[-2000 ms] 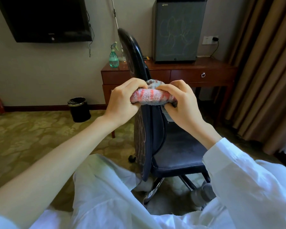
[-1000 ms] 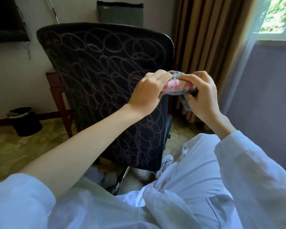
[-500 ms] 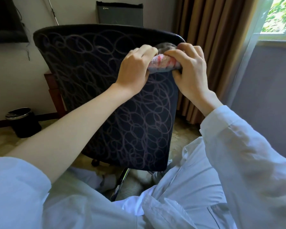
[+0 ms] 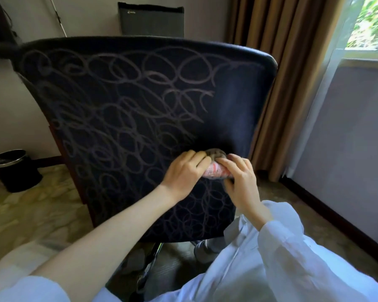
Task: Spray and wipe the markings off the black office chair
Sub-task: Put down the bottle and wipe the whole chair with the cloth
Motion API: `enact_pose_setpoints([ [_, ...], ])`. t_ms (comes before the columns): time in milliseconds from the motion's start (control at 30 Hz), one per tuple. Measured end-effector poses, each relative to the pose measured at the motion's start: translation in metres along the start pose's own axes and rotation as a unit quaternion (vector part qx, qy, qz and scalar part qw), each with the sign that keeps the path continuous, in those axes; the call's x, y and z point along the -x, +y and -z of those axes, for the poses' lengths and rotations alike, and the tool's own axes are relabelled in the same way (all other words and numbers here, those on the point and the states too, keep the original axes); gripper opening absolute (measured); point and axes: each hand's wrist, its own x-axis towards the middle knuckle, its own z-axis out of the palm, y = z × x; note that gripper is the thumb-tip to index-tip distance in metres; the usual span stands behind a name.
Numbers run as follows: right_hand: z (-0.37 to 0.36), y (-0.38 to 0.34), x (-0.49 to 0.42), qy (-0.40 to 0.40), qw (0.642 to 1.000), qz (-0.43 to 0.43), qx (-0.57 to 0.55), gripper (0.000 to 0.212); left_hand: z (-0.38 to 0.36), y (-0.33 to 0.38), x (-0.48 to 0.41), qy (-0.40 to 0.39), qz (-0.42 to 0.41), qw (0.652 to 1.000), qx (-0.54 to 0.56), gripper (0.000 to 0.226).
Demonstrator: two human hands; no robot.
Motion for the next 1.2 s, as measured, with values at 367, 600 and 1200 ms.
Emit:
enact_pose_setpoints([
  [367, 0.110, -0.031, -0.137, 0.190, 0.973, 0.132, 0.008, 0.046, 0.096, -0.016, -0.132, 0.173, -0.020, 0.981, -0.081, 0.018],
  [600, 0.104, -0.030, -0.142, 0.176, 0.975, 0.134, 0.007, 0.047, 0.100, -0.019, -0.137, 0.158, -0.016, 0.984, -0.078, 0.023],
  [1200, 0.094, -0.064, -0.155, 0.190, 0.970, 0.149, -0.003, 0.040, 0.129, -0.048, -0.119, 0.133, -0.012, 0.986, -0.100, 0.020],
])
